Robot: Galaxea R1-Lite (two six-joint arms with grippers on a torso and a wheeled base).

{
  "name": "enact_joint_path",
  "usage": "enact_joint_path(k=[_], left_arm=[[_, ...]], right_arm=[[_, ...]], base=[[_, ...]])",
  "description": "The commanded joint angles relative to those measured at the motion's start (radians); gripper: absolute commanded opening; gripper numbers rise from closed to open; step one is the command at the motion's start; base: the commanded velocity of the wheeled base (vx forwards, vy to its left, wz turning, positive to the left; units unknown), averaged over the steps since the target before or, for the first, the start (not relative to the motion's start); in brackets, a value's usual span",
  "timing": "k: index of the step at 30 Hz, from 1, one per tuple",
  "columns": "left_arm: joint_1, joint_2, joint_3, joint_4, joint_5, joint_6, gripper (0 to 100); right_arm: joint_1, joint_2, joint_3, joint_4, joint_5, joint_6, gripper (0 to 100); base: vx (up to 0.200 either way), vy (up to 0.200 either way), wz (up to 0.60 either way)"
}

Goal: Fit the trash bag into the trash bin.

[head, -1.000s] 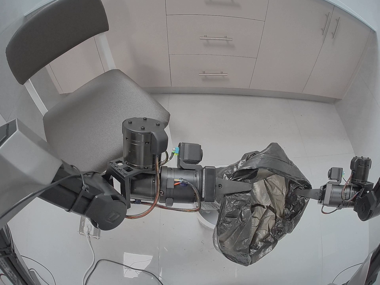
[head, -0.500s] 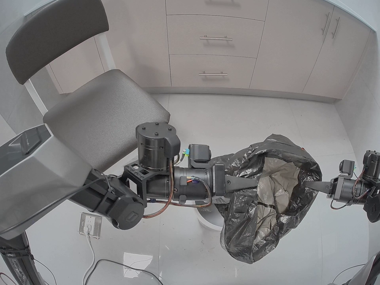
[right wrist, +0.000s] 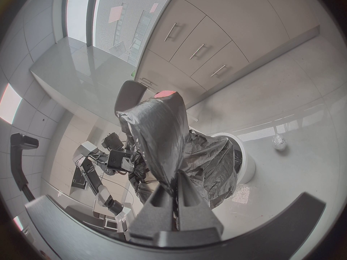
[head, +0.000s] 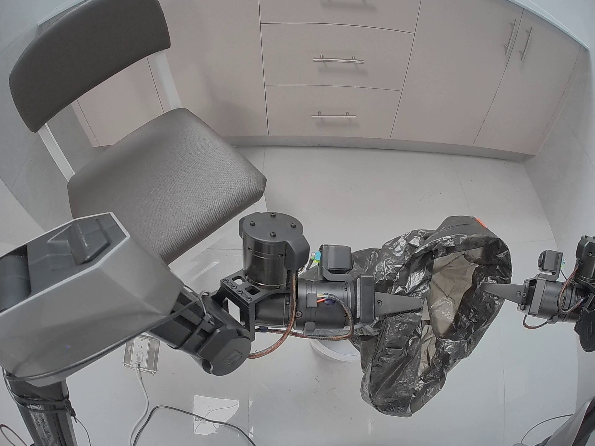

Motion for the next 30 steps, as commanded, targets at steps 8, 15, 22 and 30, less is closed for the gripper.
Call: enact_joint_path(k=[8,15,22,30], left_arm=[[0.009,0.101,-0.023,-0.042,0.0,-0.034,0],[0.06,0.118,-0.024,-0.042,0.0,-0.034,0],[0.1,0.116,-0.012,-0.042,0.0,-0.034,0],[0.166,0.099,0.02,-0.042,0.002,-0.033,0]], right_arm=[[0.028,0.042,-0.001,0.0,-0.005,-0.005,0],[0.048,0.126,-0.036,-0.036,-0.028,-0.002,0],[0.153,0.232,-0.064,-0.155,-0.201,0.023,0],[0.252,0.303,-0.125,-0.187,-0.324,0.083,0]], base=[[0.0,0.0,0.0],[0.0,0.0,0.0],[0.0,0.0,0.0],[0.0,0.0,0.0]])
